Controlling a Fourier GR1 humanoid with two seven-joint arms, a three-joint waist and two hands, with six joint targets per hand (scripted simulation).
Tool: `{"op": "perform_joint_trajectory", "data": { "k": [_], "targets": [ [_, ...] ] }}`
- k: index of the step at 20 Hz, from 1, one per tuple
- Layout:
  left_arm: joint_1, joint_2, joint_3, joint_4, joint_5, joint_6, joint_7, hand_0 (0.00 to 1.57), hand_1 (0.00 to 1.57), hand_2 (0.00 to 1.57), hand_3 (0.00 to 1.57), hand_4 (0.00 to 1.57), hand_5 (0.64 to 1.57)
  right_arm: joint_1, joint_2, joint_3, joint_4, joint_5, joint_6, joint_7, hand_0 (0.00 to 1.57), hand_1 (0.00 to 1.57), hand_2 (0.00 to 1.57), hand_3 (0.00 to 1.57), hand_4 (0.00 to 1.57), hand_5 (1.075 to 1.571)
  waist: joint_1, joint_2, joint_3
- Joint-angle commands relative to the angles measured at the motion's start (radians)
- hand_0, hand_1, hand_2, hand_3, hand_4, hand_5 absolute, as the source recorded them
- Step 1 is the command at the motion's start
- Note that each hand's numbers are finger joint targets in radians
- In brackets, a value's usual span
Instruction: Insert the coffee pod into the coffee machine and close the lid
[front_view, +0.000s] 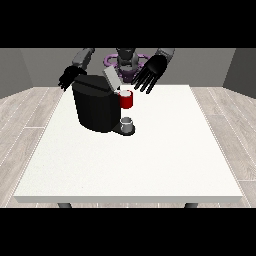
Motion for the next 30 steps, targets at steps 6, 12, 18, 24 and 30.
{"op": "perform_joint_trajectory", "data": {
  "k": [6,12,18,24,30],
  "targets": [
    [0.117,-0.098,0.111,-0.009,0.141,-0.019,0.014,0.00,0.00,0.00,0.00,0.00,1.571,0.100,0.002,-0.011,-0.016,-0.026,0.005,0.032,0.00,0.00,0.00,0.00,0.42,1.571,0.059,-0.177,-0.0008],
    [0.244,-0.234,0.258,-0.029,0.339,0.006,-0.048,0.00,0.00,0.00,0.00,0.24,1.571,0.170,-0.012,-0.032,-0.001,-0.012,0.000,-0.042,0.00,0.00,0.00,0.00,0.49,1.571,0.160,-0.278,-0.0012],
    [0.440,-0.304,0.279,-0.033,0.399,-0.008,-0.112,0.00,0.00,0.00,0.00,0.00,1.571,0.177,-0.071,0.010,-0.086,-0.027,0.094,0.064,0.00,0.00,0.00,0.00,0.37,1.571,0.226,-0.409,-0.0013],
    [0.514,-0.348,0.312,-0.064,0.481,-0.040,-0.096,0.00,0.00,0.00,0.00,0.00,1.571,0.098,-0.136,0.013,-0.152,-0.024,0.132,0.146,0.00,0.00,0.00,0.00,0.04,1.571,0.273,-0.426,-0.0006],
    [0.572,-0.354,0.312,-0.138,0.541,-0.080,-0.081,0.00,0.00,0.00,0.00,0.00,1.571,0.062,-0.108,0.086,-0.191,0.003,0.152,0.185,0.00,0.00,0.00,0.00,0.00,1.571,0.310,-0.414,-0.0005]
  ]
}}
